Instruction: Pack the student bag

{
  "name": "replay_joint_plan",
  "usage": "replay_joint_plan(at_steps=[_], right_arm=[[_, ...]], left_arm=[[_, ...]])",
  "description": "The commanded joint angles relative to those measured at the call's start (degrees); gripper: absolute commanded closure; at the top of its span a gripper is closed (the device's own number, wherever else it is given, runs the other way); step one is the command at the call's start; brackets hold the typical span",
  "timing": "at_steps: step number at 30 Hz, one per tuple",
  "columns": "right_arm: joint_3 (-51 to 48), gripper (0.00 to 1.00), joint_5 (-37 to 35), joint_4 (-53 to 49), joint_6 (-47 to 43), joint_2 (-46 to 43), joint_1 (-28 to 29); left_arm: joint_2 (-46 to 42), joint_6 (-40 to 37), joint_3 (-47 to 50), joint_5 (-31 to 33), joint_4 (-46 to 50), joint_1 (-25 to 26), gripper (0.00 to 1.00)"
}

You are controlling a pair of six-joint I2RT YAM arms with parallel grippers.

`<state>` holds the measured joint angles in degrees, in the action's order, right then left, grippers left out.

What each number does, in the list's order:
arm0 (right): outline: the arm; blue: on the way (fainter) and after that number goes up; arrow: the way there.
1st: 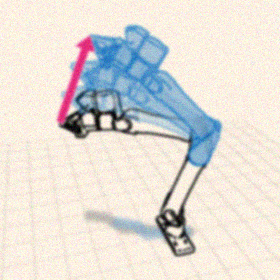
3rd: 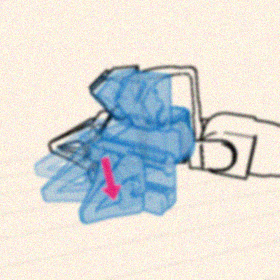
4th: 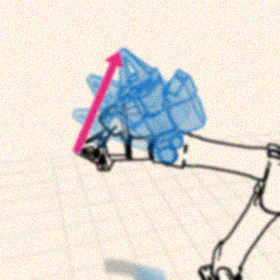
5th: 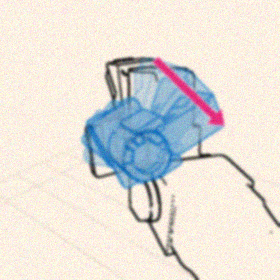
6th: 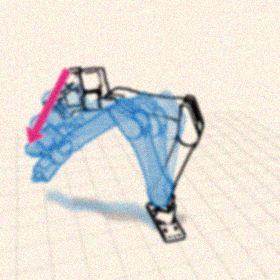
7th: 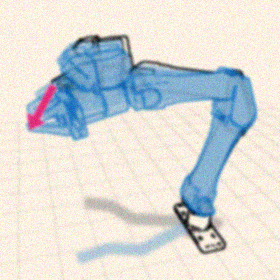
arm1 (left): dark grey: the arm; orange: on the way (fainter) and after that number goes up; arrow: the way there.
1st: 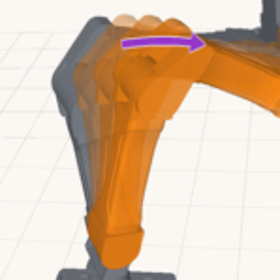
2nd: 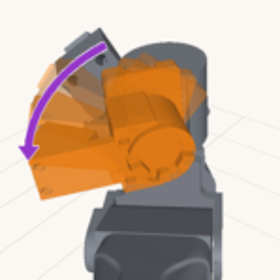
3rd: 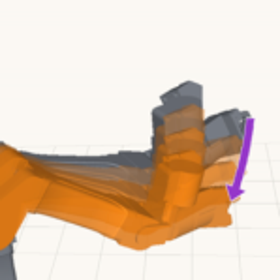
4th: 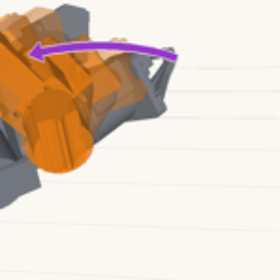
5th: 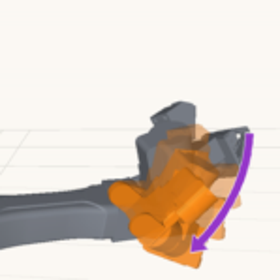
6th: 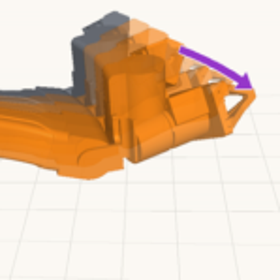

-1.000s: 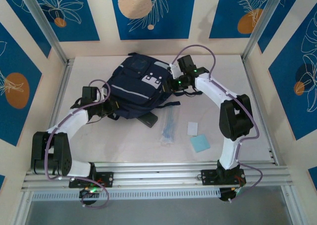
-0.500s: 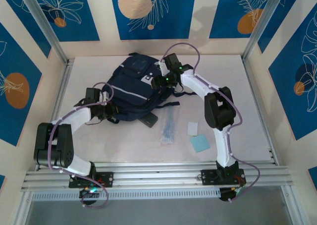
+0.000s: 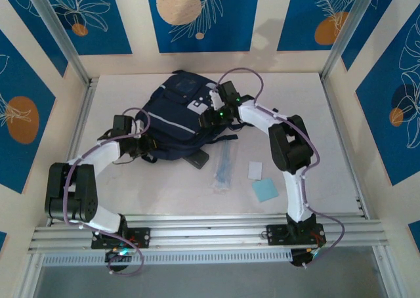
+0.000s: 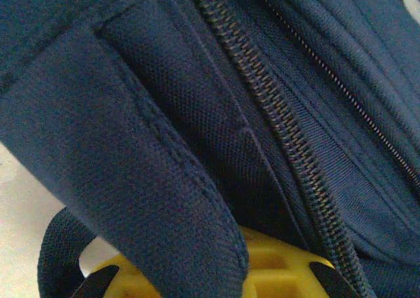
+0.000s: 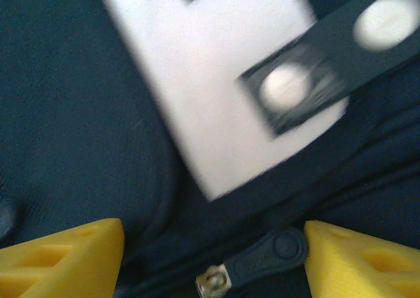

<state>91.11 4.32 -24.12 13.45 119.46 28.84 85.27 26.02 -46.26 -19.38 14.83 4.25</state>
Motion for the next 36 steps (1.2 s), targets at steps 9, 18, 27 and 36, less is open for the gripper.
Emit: replay_joint_plan(at_steps=[9,18,27,36], right_arm=[[-9.0,0.31,8.1,2.1,3.2,-11.8,3.6],[-15.4,0.32,-3.3,2.7,13.3,-16.6,-5.0],[-15.0,0.32,-2.4,9.9,25.6,-10.5,-10.8],[-10.2,0.32,-0.4,15.0,32.4,-3.1,-13.0]], left_arm=[[1.5,0.2,-7.0,1.0,0.7,0.1,1.0],[10.6,-7.8,-23.9,9.7,8.0,0.1,1.0],[23.6,-11.7,-46.8,20.6,22.4,0.0,0.33],[16.5,-10.8,-41.2,25.8,27.5,0.7,0.21]])
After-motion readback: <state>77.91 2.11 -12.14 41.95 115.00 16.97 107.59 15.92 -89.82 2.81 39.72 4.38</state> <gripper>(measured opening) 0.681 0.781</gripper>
